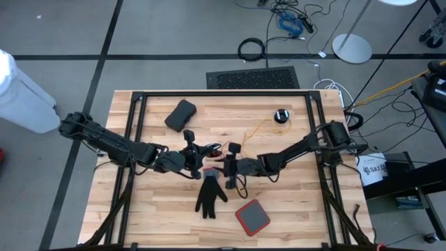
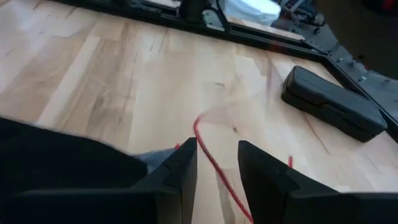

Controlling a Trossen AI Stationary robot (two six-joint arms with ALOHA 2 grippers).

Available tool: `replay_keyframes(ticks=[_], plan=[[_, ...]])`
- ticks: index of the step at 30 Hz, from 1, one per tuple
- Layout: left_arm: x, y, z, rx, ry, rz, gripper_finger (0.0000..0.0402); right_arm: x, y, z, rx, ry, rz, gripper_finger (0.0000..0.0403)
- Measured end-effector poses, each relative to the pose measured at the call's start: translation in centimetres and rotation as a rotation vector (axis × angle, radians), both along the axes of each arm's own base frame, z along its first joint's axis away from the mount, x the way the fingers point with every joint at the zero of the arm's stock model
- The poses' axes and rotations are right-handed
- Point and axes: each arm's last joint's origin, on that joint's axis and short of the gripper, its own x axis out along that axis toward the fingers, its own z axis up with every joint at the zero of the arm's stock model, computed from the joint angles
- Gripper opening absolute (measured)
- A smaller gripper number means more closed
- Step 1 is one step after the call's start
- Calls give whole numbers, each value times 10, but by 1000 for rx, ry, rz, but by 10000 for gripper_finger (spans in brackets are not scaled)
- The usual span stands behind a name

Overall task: Coil cords
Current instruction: Coil the red wire onto the black spool

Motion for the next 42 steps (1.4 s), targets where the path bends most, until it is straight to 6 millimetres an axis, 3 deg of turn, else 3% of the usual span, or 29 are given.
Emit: replay_keyframes(ticks=[9, 17, 23, 29, 31, 37, 42], plan=[[1, 0, 1, -9, -13, -10, 0, 5, -3, -18, 11, 7, -20, 74], [1, 0, 1, -9, -13, -10, 0, 0, 3, -4, -27, 10, -3, 52], [1, 0, 1, -9, -10, -10, 0, -21, 16, 3, -146, 179, -92, 52], [1, 0, 1, -10, -12, -10, 0, -32, 24, 13, -222, 190, -181, 52], [1, 0, 1, -16, -16, -8, 0, -31, 18, 13, -221, 190, -209, 52], [1, 0, 1, -30, -21, -3, 0, -28, -16, 2, 32, 129, -109, 52], [1, -1, 1, -35, -20, -14, 0, -34, -25, -4, 80, 17, -55, 52]])
